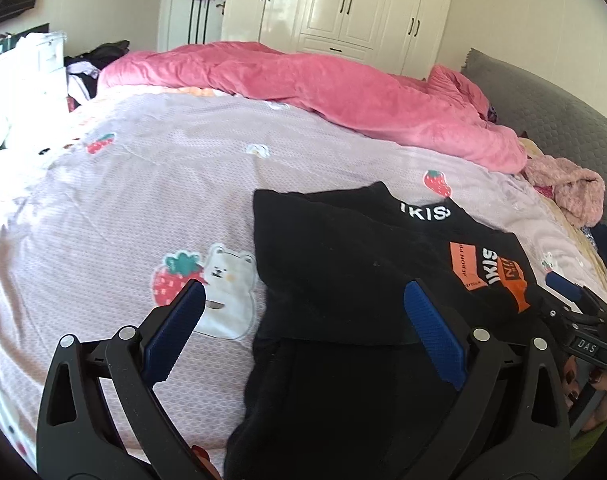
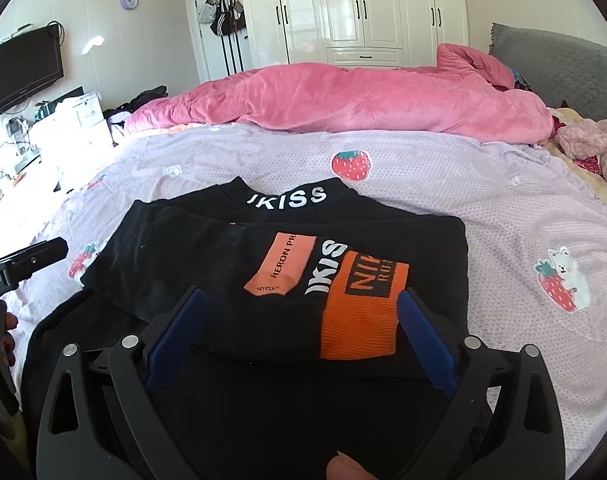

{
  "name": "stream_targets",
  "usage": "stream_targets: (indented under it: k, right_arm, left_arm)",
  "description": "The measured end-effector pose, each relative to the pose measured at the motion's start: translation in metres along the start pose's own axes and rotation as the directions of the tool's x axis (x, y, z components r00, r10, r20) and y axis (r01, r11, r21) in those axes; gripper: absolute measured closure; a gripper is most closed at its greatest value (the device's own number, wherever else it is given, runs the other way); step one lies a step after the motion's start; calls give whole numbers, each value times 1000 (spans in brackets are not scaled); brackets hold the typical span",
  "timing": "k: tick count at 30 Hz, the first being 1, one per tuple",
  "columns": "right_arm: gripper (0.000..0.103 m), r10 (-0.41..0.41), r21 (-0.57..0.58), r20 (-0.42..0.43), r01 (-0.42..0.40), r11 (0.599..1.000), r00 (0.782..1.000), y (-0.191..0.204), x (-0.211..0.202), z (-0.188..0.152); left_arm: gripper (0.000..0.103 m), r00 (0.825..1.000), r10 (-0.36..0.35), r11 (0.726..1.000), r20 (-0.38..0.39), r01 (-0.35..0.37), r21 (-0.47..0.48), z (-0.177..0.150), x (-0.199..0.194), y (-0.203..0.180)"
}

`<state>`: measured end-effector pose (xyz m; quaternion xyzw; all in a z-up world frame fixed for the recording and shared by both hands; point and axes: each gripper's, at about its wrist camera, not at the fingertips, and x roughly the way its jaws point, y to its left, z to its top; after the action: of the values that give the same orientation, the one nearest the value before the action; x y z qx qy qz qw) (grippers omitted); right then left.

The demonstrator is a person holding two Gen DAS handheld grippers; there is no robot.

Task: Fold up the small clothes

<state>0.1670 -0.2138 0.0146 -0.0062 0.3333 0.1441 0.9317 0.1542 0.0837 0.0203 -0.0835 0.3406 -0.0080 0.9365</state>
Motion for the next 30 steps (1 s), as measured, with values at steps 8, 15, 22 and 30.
stream_targets:
  k: [8, 15, 22, 30]
  right_arm:
    - [7, -15, -26, 31, 15, 1000, 999, 4, -20, 2]
    - [7, -24, -20, 50, 25, 999, 998, 3, -38, -2]
    - [7, -24, -12, 49, 24, 1000, 999, 5, -51, -7]
    - [7, -20, 5, 34, 20, 1000, 999, 0, -72, -23]
  left_arm:
    - [10, 999, 23, 1000, 25, -23, 6, 1, -20, 6]
    - [9, 998, 62, 998, 29, -62, 2, -8, -45, 22]
    - [10, 996, 81, 996, 27, -80, -47, -17, -69, 44]
    - [10, 994, 108, 993, 33, -107, -48, -28, -92, 53]
